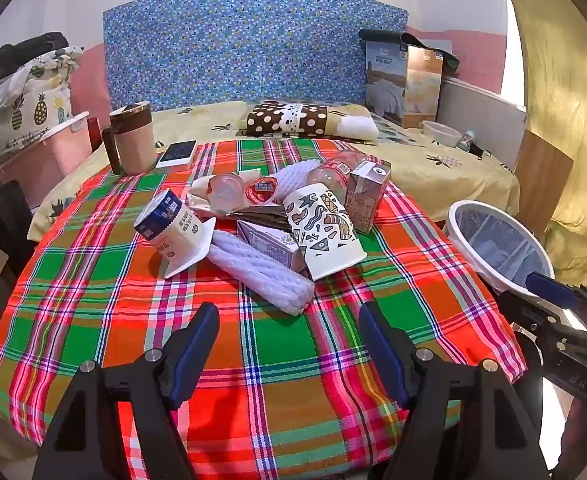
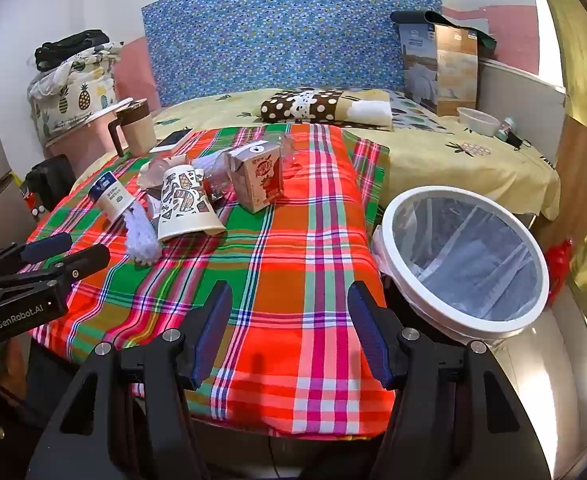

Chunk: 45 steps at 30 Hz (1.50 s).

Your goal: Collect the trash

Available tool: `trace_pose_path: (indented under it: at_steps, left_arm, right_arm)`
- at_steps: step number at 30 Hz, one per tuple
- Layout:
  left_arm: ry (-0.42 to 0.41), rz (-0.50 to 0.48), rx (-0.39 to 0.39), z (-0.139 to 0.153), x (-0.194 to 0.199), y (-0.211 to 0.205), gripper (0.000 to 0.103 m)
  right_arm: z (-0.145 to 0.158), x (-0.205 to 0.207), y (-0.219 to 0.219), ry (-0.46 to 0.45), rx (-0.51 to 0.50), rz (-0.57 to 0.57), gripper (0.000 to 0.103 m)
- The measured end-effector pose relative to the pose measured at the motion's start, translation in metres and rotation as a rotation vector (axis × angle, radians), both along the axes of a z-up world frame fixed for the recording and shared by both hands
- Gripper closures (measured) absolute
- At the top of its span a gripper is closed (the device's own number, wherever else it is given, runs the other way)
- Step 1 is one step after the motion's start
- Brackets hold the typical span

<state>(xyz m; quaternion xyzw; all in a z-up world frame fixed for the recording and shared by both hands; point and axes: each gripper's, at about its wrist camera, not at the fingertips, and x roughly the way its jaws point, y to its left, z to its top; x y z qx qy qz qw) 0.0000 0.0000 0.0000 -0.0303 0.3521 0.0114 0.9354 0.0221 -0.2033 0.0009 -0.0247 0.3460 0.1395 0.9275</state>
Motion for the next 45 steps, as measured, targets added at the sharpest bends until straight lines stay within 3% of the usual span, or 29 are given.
trace_pose_path:
  at_steps: [45]
  left_arm:
    - [-0.014,0.003,-0.006,0.0056,-0.0042,0.0015,0.031]
  right_arm:
    - [0.0009,-0.0013,0.0008,0.001,-0.006,0.001,0.041]
